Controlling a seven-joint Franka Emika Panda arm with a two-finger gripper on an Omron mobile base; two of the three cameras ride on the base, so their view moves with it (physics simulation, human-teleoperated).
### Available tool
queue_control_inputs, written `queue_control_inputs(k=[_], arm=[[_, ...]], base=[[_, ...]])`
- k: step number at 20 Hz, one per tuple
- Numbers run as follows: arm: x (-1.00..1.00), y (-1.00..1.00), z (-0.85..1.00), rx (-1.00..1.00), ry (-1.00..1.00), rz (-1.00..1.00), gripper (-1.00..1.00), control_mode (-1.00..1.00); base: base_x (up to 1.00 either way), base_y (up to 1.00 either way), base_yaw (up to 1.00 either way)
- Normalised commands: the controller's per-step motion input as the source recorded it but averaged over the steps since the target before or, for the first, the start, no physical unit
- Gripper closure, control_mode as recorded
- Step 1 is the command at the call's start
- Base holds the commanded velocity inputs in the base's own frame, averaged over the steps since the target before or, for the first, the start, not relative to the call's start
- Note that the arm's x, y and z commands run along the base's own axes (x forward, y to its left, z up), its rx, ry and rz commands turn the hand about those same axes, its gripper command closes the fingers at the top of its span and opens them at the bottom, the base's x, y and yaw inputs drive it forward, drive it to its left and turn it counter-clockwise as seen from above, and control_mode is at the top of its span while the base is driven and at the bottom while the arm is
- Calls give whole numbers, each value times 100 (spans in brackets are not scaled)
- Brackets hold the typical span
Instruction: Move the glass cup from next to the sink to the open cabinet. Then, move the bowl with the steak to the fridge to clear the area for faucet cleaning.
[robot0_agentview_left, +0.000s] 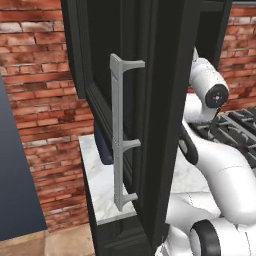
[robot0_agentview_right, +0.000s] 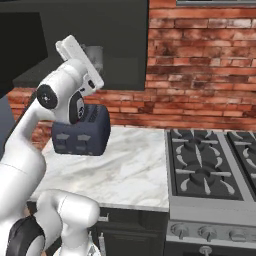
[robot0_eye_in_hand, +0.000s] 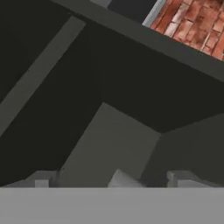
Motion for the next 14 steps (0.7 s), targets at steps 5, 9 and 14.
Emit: queue_control_inputs(k=[5, 9, 14], arm=[[-100, -68, -95, 1, -8, -8, -100, -100], [-100, -57, -100, 0, 0, -11, -100, -100], [-100, -56, -100, 0, 0, -16, -100, -100]], base=[[0, 0, 0], [0, 0, 0], [0, 0, 0]])
